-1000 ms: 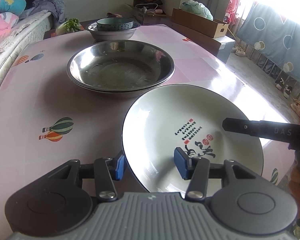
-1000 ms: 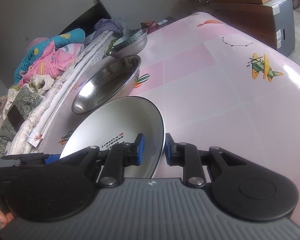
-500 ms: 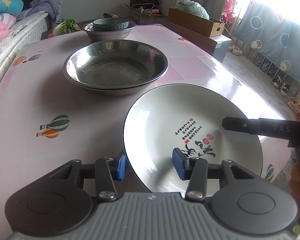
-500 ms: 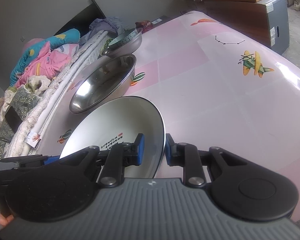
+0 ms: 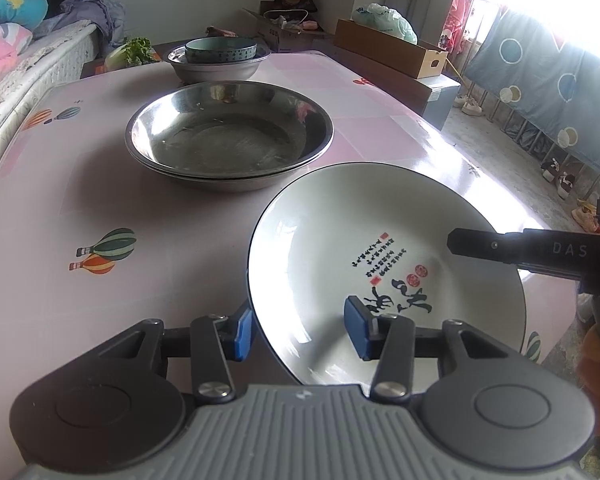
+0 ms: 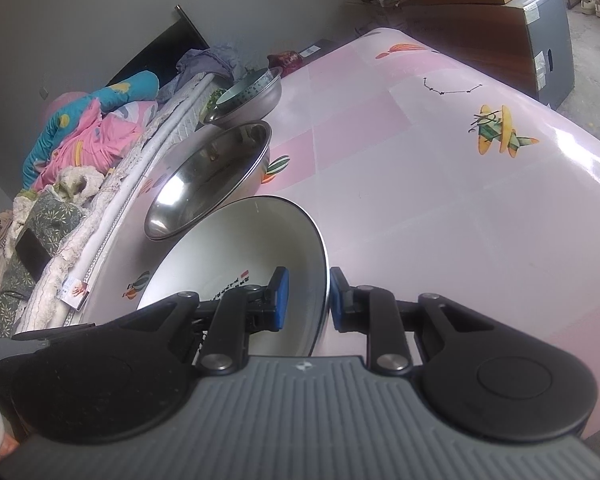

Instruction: Organize plates and bowls

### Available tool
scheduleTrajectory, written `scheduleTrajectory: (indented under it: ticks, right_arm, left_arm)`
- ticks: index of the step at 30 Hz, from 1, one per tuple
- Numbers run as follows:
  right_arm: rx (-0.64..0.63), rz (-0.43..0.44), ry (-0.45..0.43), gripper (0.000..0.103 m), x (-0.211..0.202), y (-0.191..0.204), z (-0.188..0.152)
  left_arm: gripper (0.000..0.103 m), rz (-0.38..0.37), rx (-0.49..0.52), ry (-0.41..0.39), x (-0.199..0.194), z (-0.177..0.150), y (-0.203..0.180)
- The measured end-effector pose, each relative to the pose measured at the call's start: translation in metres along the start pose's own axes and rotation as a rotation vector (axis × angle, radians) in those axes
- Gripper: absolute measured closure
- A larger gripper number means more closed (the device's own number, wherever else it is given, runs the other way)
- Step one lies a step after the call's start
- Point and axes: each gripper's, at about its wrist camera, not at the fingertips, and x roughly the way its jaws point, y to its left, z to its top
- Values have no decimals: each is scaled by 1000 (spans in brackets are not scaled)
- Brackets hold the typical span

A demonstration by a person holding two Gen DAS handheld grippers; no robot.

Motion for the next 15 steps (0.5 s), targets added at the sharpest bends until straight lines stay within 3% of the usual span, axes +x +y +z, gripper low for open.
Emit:
scheduleTrajectory:
  ticks: [15]
  right_arm:
    - [17,9,-21,81,-8,1,1]
  left_arm:
    - [56,0,-1,-30,-8,1,-2]
